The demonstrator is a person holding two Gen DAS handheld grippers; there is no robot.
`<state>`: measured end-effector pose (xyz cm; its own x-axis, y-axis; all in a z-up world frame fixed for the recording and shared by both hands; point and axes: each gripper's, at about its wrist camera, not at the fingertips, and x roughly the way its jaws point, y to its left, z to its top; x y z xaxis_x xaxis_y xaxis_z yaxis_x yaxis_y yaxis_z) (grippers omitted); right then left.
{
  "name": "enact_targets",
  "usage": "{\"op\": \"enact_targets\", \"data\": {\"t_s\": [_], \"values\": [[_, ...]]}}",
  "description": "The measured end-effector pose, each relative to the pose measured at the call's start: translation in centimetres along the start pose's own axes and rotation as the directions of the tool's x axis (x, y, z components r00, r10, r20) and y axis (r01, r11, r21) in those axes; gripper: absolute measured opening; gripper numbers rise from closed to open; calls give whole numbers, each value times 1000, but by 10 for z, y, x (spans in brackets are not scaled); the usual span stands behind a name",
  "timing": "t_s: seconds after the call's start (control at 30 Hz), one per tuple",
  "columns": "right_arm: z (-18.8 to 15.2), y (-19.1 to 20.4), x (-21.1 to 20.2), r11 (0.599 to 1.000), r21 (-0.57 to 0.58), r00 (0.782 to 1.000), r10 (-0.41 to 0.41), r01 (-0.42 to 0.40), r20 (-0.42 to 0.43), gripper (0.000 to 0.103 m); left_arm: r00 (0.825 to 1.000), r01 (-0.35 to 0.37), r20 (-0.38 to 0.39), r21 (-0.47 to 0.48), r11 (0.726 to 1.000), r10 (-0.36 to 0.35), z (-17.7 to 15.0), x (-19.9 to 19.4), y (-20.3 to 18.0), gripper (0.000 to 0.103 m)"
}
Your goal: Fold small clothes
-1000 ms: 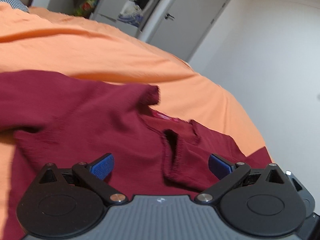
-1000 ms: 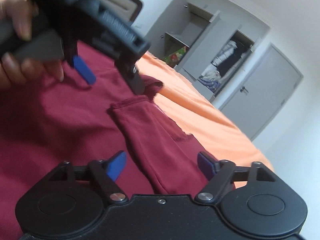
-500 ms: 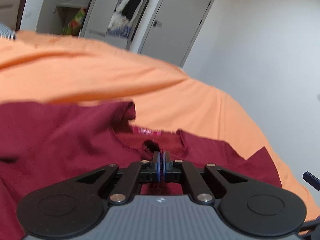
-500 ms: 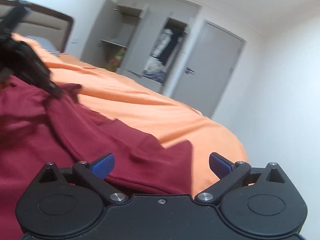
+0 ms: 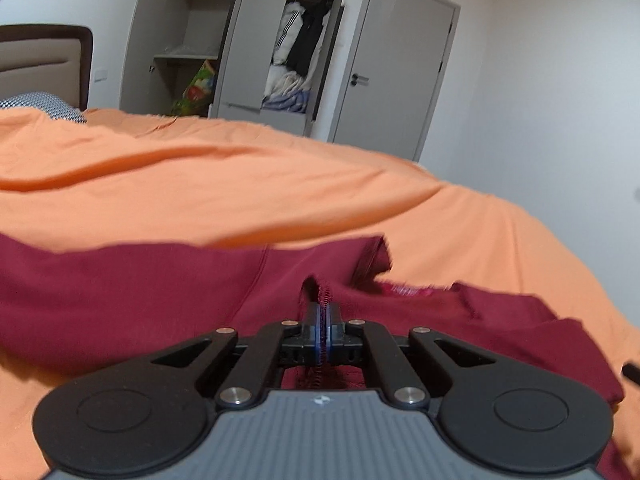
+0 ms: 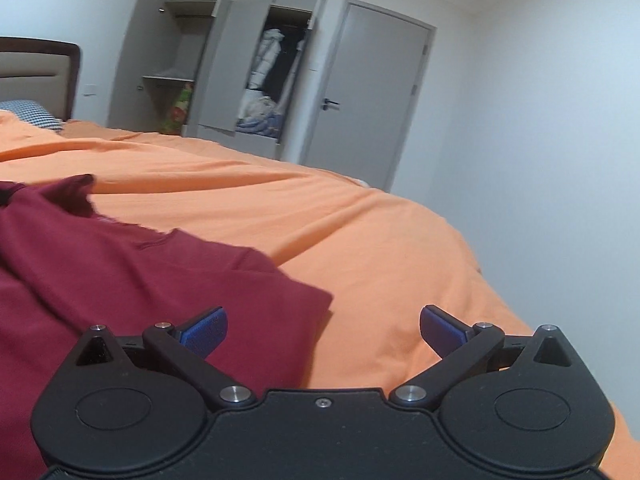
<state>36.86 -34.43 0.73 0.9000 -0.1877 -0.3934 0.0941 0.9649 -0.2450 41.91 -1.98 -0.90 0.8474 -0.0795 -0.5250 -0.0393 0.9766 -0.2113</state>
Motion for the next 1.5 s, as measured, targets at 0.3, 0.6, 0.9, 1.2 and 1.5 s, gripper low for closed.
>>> {"op": "enact_targets", "data": {"t_s": [0.3, 0.6, 0.9, 1.2, 1.5], "values": [[-18, 3, 55, 992, -36, 983, -123, 119, -139, 102, 998, -36, -54, 4, 999, 36, -21, 14, 5, 7], [-34, 8, 66, 991, -32, 978, -132, 129, -164, 102, 996, -56, -67, 18, 998, 57, -23, 18, 5, 17], [-20, 16, 23, 991, -57, 992, -124, 122, -20, 102, 998, -56, -25, -10, 998, 55, -9, -36, 22, 96], [-9, 44, -37, 991, -73, 993, 114, -112, 25, 102, 958, -287, -6, -22, 958, 287, 14, -83, 116, 103], [-7, 90, -62, 940, -27, 939, 337, -340, -69, 102, 762, -633, 85, -114, 766, 642, 40, -116, 220, 103]]}}
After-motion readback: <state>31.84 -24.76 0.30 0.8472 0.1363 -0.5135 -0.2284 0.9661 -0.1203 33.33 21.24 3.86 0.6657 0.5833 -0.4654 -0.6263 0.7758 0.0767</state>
